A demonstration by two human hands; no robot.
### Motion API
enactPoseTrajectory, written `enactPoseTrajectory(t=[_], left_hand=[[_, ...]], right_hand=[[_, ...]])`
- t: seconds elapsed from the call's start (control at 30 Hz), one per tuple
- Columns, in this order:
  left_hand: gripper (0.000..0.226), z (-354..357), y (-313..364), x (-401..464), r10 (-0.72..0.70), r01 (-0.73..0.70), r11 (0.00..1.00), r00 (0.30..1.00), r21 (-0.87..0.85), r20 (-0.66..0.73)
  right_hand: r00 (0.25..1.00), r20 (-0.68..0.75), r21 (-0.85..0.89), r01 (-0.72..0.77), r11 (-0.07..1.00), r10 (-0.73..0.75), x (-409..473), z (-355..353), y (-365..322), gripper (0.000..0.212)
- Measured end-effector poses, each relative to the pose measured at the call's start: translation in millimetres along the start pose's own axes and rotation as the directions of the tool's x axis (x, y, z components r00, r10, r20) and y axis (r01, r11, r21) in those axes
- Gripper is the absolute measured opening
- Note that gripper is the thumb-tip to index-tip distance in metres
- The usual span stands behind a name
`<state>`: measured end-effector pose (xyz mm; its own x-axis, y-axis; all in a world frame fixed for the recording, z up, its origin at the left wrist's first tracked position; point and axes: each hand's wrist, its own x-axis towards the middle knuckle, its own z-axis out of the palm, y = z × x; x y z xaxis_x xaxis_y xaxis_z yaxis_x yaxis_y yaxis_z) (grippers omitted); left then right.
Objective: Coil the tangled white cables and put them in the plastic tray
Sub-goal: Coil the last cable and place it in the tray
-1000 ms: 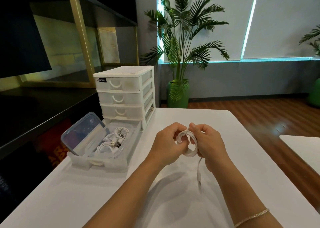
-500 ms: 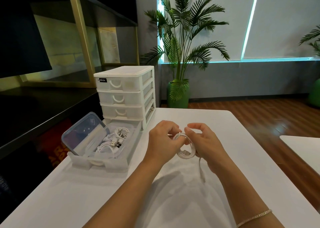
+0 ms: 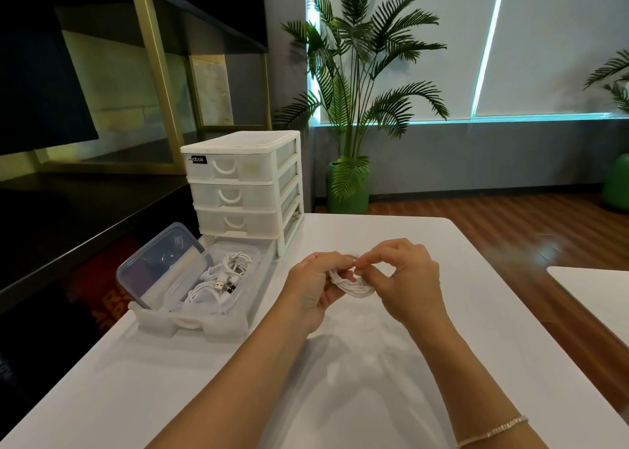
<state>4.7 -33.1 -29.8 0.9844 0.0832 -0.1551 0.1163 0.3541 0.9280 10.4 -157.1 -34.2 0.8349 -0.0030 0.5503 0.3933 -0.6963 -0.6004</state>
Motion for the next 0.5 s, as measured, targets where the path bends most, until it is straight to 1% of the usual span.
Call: enactPoseTrajectory(t=[0.07,0.13,0.2,0.3,0.4,0.43,0.5], left_hand=[[0.007,-1.1,1.1,-0.2,0.005,-0.003,0.999,0.999,-0.041,0.047],[0.008,-2.9,3.4,-0.1,0.012,-0.009,0.999,0.997,-0.053,0.071],[0.013,-5.1,5.7,0.1,0.0,0.005,0.999,0.995,-0.047,0.105],[0.012,-7.3,8.1,-1.5,-0.034,0.05,0.996,0.98,-0.076,0.196],[0.011,-7.2,8.9,-3.9,-0.032,0.075,0.984,0.967,-0.164,0.251],[0.013,-7.1,9.7,-4.4,-0.019,0.065,0.984,0.964,-0.168,0.265],[0.018,-7.6,11.5,-4.6,0.019,0.015,0.993,0.958,-0.117,0.285]], right_hand=[[0.998,-0.056,-0.004,0.021,1.0,-0.021,-0.4,2.3,-1.2,0.005],[0.997,-0.068,0.011,0.026,1.0,-0.025,-1.5,4.2,-1.6,0.005],[0.996,-0.087,0.026,0.034,0.999,-0.031,-2.0,4.8,0.1,0.004],[0.991,-0.122,0.029,0.065,0.997,-0.061,-1.8,4.2,2.8,0.004],[0.991,-0.107,-0.024,0.071,0.997,-0.074,-0.6,3.5,5.6,0.008],[0.992,-0.097,-0.05,0.079,0.996,-0.084,-0.7,3.9,7.1,0.01],[0.99,-0.075,-0.089,0.111,0.99,-0.118,-1.3,4.8,8.2,0.012]])
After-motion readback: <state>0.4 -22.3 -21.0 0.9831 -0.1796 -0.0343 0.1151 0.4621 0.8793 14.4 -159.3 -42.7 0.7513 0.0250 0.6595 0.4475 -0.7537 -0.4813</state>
